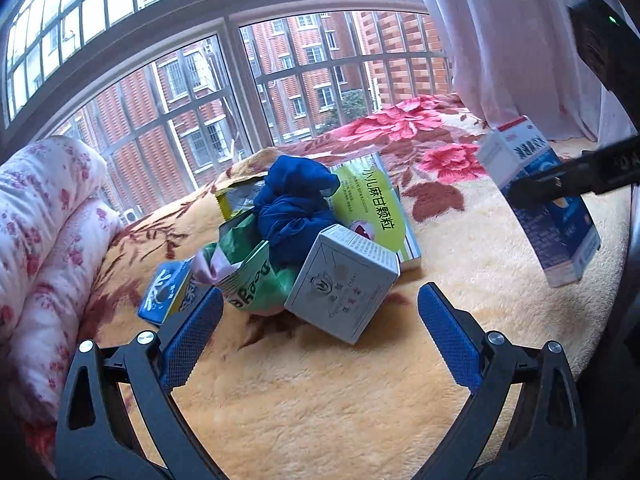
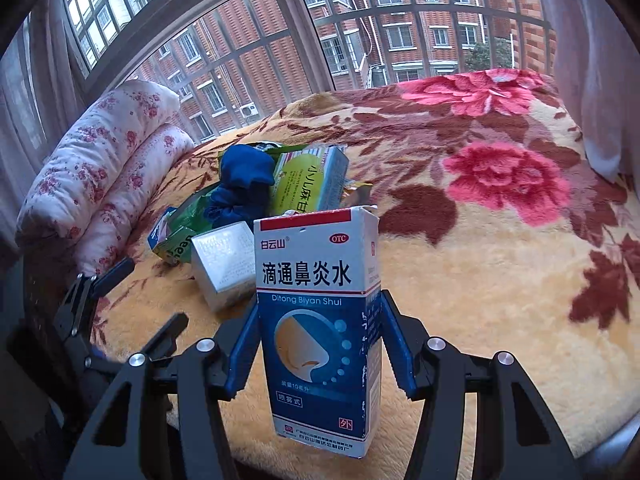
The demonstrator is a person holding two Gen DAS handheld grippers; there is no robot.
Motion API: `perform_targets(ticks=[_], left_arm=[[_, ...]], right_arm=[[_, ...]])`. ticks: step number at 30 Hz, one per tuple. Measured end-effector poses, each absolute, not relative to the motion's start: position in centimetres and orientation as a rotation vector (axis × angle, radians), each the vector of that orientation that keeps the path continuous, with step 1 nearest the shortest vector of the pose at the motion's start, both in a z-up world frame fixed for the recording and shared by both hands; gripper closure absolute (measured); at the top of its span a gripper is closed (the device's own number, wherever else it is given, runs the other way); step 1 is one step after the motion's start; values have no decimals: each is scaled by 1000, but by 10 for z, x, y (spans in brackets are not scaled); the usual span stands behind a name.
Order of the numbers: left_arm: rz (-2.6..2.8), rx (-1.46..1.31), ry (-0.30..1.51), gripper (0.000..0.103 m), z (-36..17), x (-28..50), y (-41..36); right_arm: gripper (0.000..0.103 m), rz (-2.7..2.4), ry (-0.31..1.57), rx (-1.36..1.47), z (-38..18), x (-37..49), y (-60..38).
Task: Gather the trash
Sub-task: 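Grasp the white square box with the left gripper while the right holds the nasal spray box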
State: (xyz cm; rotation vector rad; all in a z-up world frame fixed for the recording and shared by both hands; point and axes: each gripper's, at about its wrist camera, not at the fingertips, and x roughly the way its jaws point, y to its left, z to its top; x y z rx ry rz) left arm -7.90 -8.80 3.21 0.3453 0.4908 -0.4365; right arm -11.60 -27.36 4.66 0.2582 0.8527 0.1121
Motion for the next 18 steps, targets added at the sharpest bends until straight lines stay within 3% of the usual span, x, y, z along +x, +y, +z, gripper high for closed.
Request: perform_targets(ticks=[8,18], left_arm=[[-599,349,553,8,25,-44,-90],[-567,549,571,8,-3,-26,-123]], right_arm=[[47,79,859,291,31,-139,-288],[47,92,864,322,18,-134,-293]])
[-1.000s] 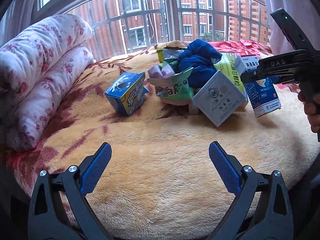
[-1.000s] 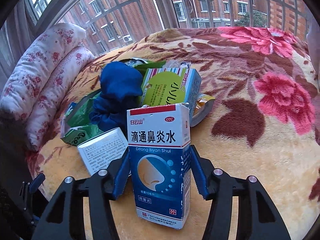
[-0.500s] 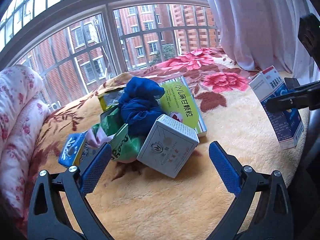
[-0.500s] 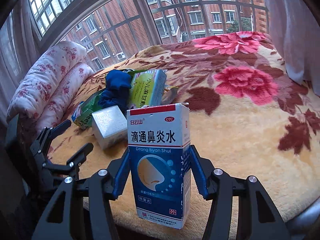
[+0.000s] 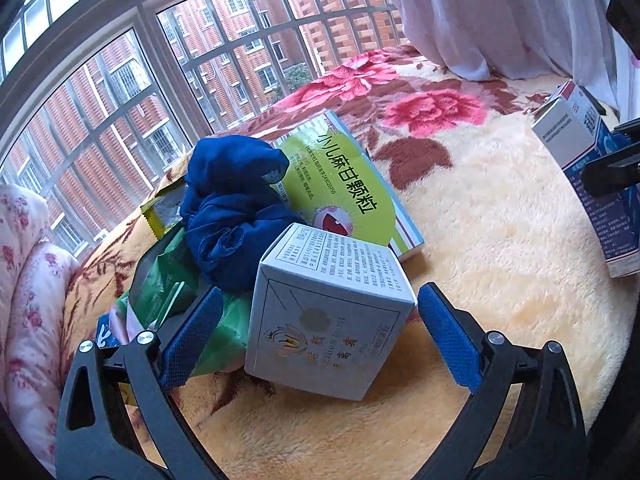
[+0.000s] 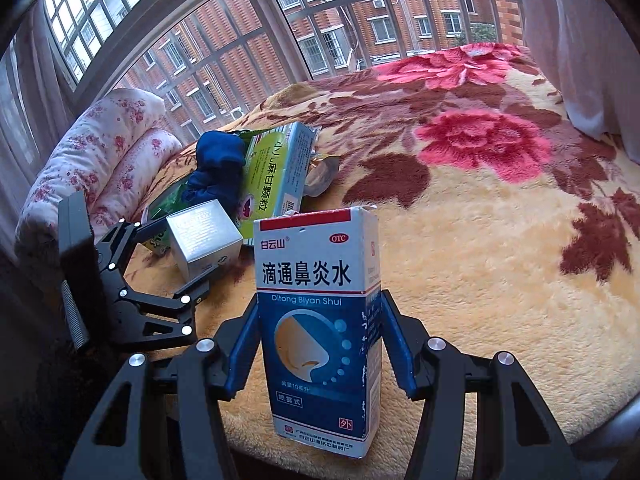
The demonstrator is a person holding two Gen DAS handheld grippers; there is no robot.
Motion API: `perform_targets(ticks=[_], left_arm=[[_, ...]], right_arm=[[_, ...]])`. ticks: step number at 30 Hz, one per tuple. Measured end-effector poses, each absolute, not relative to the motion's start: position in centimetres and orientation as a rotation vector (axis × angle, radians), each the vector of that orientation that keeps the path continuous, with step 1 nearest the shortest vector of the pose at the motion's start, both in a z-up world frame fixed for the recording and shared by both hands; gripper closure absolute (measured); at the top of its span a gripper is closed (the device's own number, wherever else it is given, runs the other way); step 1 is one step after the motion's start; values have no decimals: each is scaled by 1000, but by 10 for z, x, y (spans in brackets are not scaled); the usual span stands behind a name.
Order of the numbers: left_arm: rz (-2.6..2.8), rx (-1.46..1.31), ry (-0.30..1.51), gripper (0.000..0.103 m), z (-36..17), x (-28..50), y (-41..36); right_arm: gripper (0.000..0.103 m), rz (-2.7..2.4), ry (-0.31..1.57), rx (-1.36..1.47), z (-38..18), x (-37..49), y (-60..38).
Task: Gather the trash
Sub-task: 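Grasp the white square box with the left gripper while the right holds the nasal spray box, then lower both held boxes into the orange bucket and open both grippers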
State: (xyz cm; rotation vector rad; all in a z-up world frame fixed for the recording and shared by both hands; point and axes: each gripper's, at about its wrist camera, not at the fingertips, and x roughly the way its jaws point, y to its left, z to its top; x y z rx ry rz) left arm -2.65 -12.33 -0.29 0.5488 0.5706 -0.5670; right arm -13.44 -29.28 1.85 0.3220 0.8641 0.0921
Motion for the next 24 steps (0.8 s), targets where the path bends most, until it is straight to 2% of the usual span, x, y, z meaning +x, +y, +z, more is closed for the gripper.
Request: perform_targets(ticks=[3,5,24], left_arm=[[-542,551,572,11,-5,-24,-125],[-538,546,572,38,-3,-24,-125],[-477,257,572,41,54,-108,-80]], right_arm=[[47,94,865,328,16,-133,-293],[47,96,865,333,16,-134,-293],[47,200,845,310,35,-173,-259]])
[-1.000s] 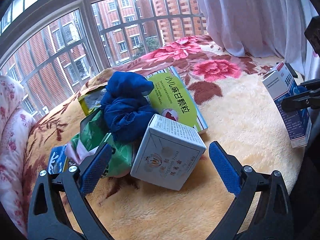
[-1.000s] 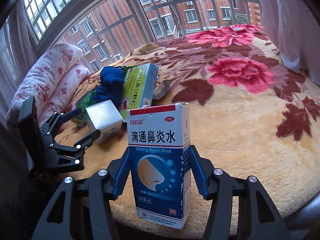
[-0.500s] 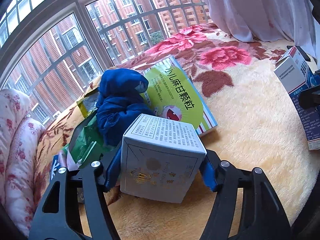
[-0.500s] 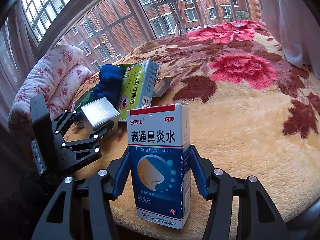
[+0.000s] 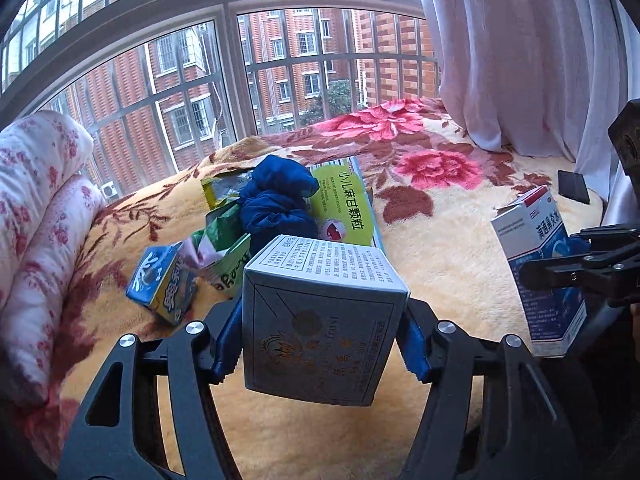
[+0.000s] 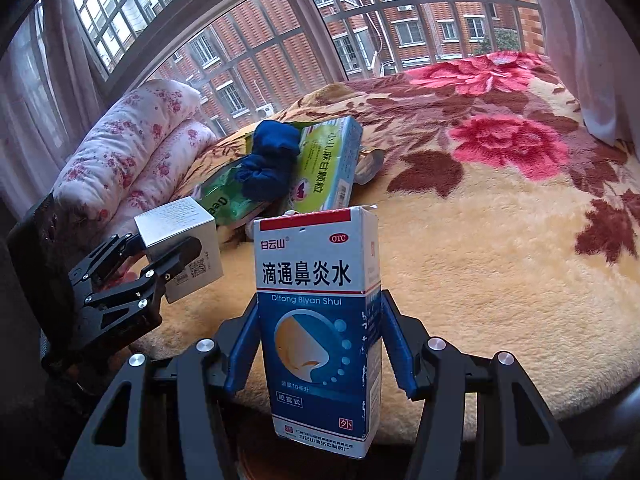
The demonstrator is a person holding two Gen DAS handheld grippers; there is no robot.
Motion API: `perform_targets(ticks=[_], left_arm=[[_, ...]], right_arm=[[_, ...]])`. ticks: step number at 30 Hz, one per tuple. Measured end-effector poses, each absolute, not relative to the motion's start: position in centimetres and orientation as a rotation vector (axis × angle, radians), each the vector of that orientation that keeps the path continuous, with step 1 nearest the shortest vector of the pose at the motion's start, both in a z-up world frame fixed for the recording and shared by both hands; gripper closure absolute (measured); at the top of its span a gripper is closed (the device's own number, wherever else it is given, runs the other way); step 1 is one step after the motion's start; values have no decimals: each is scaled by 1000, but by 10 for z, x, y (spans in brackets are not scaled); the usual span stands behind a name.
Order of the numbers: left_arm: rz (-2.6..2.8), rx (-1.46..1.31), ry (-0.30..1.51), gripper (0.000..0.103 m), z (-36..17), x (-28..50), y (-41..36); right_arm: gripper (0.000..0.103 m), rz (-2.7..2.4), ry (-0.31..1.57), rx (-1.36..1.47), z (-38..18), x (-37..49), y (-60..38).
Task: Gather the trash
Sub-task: 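Lower both held boxes into the orange bucket and open both grippers, then raise both open grippers back over the bed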
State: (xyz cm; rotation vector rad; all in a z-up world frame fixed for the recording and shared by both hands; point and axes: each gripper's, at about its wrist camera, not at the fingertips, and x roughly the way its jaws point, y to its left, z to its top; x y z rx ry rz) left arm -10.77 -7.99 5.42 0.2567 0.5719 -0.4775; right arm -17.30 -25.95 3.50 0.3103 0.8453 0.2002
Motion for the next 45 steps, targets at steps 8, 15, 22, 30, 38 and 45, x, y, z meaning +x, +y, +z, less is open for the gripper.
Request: perform_targets(ticks=[8,15,22,30,38,45], left_arm=[[-437,229,640,41,42,-177,-56],[-427,226,766,41,-1,-229,-39],[-421,270,917,41,-66,-242,-34],[-439,261,1027,41,-103,-243,-31],[-442,240,1145,41,-131,-231,-26],[-404,270,1275,32,-158,-222,-25]], right_arm=[[47,318,891,243,33,-211,-221],[47,381,988,139,6,-251,-190],[47,385,1074,163,-33,-267,-178],[47,399,1222,197,-98,-262,-165],[45,390,1339,226,-144,-241,-162],[26,372,1390,269,-166,-229,-167]])
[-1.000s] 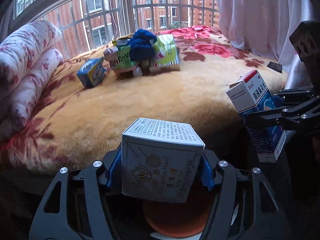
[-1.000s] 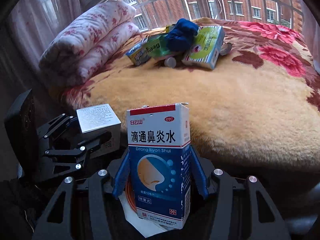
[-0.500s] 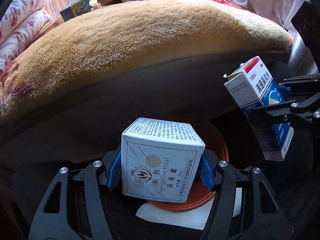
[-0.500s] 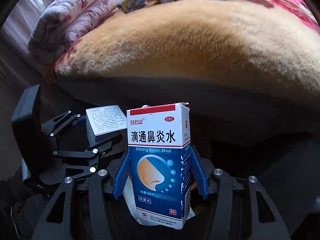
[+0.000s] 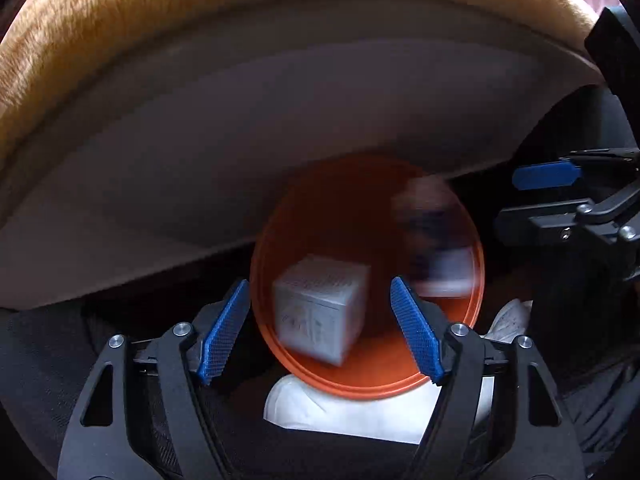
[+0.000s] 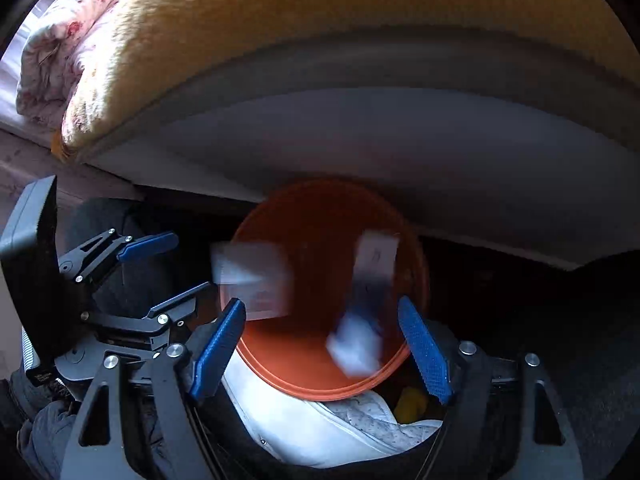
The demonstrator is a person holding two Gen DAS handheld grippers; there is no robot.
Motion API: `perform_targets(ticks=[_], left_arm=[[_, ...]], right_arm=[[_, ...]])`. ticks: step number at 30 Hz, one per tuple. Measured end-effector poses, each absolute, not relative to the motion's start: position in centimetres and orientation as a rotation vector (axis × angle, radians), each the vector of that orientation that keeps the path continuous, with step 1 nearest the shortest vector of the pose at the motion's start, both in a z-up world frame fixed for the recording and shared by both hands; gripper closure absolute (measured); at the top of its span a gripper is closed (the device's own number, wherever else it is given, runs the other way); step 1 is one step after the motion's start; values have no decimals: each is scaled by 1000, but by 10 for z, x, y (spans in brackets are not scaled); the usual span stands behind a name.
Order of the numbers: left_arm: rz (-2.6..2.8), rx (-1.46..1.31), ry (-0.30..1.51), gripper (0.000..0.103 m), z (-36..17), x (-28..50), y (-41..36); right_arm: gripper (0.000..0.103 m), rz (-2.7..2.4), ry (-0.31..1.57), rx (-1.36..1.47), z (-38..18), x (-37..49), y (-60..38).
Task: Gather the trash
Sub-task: 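Raise both open grippers back over the bed, then grasp the blue cloth with the left gripper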
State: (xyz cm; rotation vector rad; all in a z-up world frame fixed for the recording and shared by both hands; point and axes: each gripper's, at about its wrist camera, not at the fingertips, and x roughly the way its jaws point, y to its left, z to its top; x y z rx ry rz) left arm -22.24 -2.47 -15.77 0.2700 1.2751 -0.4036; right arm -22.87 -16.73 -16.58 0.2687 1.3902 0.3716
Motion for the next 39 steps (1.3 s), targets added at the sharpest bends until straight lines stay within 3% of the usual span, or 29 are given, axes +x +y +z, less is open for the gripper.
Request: perform_targets(ticks=[10,18,26,32,39], left_arm=[[-429,200,1205,32,-126,-217,-7],[-420,205,927,21,-24,-218,10],[-399,195,715,12,75,-155,-14],[-409,278,701,11,117,-65,-65],[-399,372,872,11,82,12,-122]], right_arm=[[26,406,1338,243,-128,-244,-182],[26,428,1166,153,-52,-246,-190],[26,327,948,153,14,-190,-223],[26,286,918,179,28,-124,-245],[26,285,944,219,16,-69,-256]])
